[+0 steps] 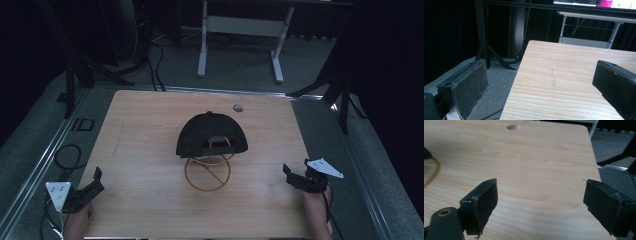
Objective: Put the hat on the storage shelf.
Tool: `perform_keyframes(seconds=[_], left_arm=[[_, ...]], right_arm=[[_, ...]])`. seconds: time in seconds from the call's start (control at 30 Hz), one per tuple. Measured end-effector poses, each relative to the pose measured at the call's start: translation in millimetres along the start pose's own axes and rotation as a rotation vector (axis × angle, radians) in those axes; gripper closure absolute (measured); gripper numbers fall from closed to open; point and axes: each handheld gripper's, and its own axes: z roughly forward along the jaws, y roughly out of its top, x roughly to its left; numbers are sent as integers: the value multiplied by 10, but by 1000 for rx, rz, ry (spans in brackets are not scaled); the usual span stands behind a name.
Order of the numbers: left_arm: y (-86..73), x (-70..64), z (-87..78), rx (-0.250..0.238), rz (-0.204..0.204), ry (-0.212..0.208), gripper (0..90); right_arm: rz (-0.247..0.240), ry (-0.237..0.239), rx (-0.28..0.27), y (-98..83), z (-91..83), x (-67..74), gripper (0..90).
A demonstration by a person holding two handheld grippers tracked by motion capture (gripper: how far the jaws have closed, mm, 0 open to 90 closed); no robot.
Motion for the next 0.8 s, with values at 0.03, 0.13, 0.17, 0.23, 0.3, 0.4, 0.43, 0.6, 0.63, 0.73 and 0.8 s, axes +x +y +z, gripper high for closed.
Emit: perform_keyframes(seconds=[0.03,0.13,0.17,0.23,0.3,0.4,0.43,0.6,0.63,0.73,0.8], left_arm=[[0,0,0,0,0,0,5],[0,1,1,0,0,0,5],[0,1,1,0,-1,-1,5],[0,2,1,0,-2,-1,5],[0,3,1,0,-3,-2,5],[0,5,-1,0,-4,-3,5],[0,6,-1,0,-4,-3,5],[0,7,-1,-1,-6,-4,5],[0,8,-1,-1,-6,-4,5],[0,8,0,-3,-9,-5,5],[0,8,1,-3,-10,-5,5]], right_arm=[[0,0,0,0,0,0,120],[6,-13,22,-99,-16,-59,120],[8,-18,22,-122,-28,-72,120],[11,-33,23,-164,-54,-99,120],[13,-57,23,-204,-84,-128,120],[24,-90,29,-272,-119,-185,120],[25,-100,30,-295,-129,-210,120],[67,-126,29,-359,-183,-306,131],[68,-135,26,-363,-191,-313,131],[78,-150,24,-373,-204,-346,130],[92,-159,19,-377,-209,-362,130]])
